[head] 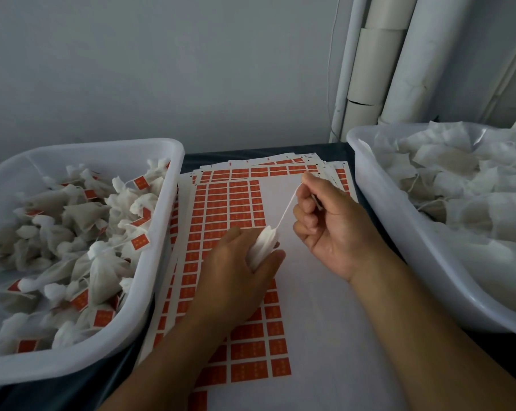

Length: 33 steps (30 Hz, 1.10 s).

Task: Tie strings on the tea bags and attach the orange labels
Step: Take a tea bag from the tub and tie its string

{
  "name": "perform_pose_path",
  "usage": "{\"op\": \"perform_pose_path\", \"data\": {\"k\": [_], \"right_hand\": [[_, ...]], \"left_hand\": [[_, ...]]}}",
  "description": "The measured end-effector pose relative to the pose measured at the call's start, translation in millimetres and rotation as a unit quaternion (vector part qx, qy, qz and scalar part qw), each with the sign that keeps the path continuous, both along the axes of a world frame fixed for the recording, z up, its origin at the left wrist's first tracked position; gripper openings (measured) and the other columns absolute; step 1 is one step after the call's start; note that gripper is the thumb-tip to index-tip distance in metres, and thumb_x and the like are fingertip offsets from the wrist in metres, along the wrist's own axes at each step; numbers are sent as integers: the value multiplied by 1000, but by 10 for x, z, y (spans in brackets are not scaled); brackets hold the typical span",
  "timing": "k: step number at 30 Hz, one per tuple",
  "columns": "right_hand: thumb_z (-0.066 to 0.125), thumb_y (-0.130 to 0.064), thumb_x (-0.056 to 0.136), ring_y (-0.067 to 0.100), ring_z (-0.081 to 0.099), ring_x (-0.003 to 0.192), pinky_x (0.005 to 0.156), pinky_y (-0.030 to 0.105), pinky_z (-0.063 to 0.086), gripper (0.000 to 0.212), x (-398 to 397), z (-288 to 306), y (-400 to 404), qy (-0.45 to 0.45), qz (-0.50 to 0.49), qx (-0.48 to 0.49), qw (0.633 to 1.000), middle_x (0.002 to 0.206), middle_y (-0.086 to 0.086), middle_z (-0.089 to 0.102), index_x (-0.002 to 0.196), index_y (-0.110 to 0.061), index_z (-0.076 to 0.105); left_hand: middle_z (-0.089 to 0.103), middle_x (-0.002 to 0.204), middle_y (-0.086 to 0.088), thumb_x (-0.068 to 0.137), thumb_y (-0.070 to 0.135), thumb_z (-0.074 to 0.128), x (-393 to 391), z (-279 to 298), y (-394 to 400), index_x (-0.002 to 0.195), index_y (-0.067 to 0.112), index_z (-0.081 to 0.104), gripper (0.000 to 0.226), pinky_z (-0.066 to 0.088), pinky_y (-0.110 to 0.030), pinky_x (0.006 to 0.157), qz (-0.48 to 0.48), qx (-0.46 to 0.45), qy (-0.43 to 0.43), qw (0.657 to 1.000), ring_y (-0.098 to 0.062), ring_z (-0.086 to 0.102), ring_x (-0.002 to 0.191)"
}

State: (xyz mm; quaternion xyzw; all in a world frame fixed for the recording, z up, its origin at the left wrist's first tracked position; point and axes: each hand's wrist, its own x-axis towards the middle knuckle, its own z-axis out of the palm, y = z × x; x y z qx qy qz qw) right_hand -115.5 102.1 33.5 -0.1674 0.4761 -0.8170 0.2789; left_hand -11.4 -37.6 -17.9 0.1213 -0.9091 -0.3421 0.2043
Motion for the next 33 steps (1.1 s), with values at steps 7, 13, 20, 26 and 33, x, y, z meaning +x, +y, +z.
{"op": "perform_pose_path", "data": {"k": [7,13,20,26,33], "right_hand": [[58,-43,100,13,67,84,79,30,56,32,50,22,-18,45,5,17,999,91,2,67,80,-23,72],[53,-38,104,19,70,88,80,30,57,35,80,51,-13,95,-1,51,994,89,5,69,80,-22,73],[55,-39,99,23,73,91,79,29,58,33,227,114,-29,179,80,111,974,89,9,72,83,-18,74],[55,-35,99,26,74,97,79,31,60,29,310,49,-84,244,127,189,943,93,5,75,82,-24,76],[60,-42,94,24,73,90,76,30,60,27,332,51,-77,245,177,191,934,88,4,74,81,-24,76]], "left_hand": [[56,113,30,76,72,57,26,136,13,118,54,48,47,52,-6,65,-27,166,18,986,11,59,100],[74,86,9,100,56,45,63,223,-18,87,32,79,44,56,-18,74,-10,395,-44,917,-8,71,83],[78,104,2,107,51,35,14,207,-56,100,29,79,50,55,-39,99,-33,506,-88,857,-12,74,100],[76,114,-5,108,40,40,49,239,-106,116,18,75,41,52,-43,106,-70,549,-106,826,-19,72,110],[73,109,-12,105,28,45,74,266,-85,111,6,74,37,56,-35,96,-102,557,-135,813,-25,68,104]]}}
